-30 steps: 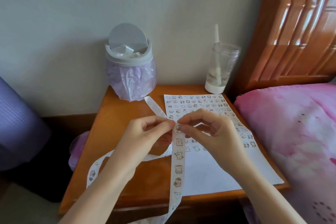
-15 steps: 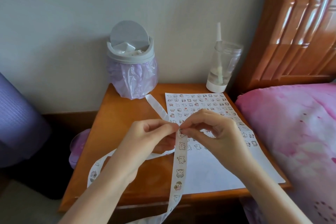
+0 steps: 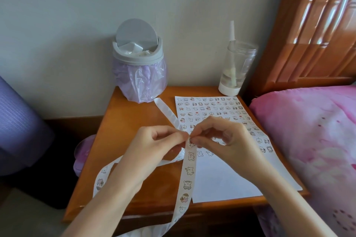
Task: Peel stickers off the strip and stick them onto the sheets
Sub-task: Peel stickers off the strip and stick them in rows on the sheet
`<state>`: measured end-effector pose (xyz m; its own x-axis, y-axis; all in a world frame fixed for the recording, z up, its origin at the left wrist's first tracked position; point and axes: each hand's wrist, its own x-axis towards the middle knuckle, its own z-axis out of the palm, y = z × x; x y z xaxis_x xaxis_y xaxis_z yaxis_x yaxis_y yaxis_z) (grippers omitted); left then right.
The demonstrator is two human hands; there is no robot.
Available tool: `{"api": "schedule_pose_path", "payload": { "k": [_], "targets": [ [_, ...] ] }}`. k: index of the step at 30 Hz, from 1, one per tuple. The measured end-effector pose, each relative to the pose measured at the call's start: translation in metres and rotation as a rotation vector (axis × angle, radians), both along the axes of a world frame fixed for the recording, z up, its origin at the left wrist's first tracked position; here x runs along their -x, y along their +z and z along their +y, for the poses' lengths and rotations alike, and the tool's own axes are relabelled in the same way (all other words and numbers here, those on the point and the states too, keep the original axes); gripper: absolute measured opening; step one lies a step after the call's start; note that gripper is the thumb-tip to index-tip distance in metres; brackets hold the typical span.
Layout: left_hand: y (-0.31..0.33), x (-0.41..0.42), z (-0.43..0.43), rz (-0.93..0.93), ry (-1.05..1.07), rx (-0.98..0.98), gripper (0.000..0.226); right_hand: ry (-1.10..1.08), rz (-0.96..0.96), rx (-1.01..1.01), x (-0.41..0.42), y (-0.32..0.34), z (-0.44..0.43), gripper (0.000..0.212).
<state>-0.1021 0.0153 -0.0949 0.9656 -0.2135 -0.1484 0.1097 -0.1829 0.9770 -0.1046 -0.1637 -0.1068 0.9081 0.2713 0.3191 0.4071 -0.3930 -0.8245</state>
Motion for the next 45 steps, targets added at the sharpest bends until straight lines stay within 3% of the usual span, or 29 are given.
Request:
{"api": "schedule_pose_path", "payload": {
  "k": [5, 26, 37, 42, 45],
  "targets": [
    [-0.002, 0.001, -0.001, -0.038, -0.004, -0.048, 0.011, -0.01, 0.077, 0.032, 0.0, -0.001, -0.002, 0.003],
    [-0.004, 0.0, 0.0, 0.018, 0.013, -0.017, 0.013, -0.007, -0.066, 0.05, 0.001, -0.003, -0.002, 0.011],
    [-0.012, -0.001, -0.004, -0.016, 0.049, -0.088, 0.016, -0.017, -0.104, 0.174, 0.001, -0.006, 0.001, 0.01],
    [-0.02, -0.006, 0.0, -0.098, 0.065, -0.14, 0.014, -0.059, -0.031, 0.095, 0.003, 0.001, -0.001, 0.013],
    [-0.024, -0.006, 0.002, -0.099, 0.072, -0.171, 0.011, -0.072, 0.142, 0.079, -0.001, 0.006, -0.014, 0.013]
  ]
}}
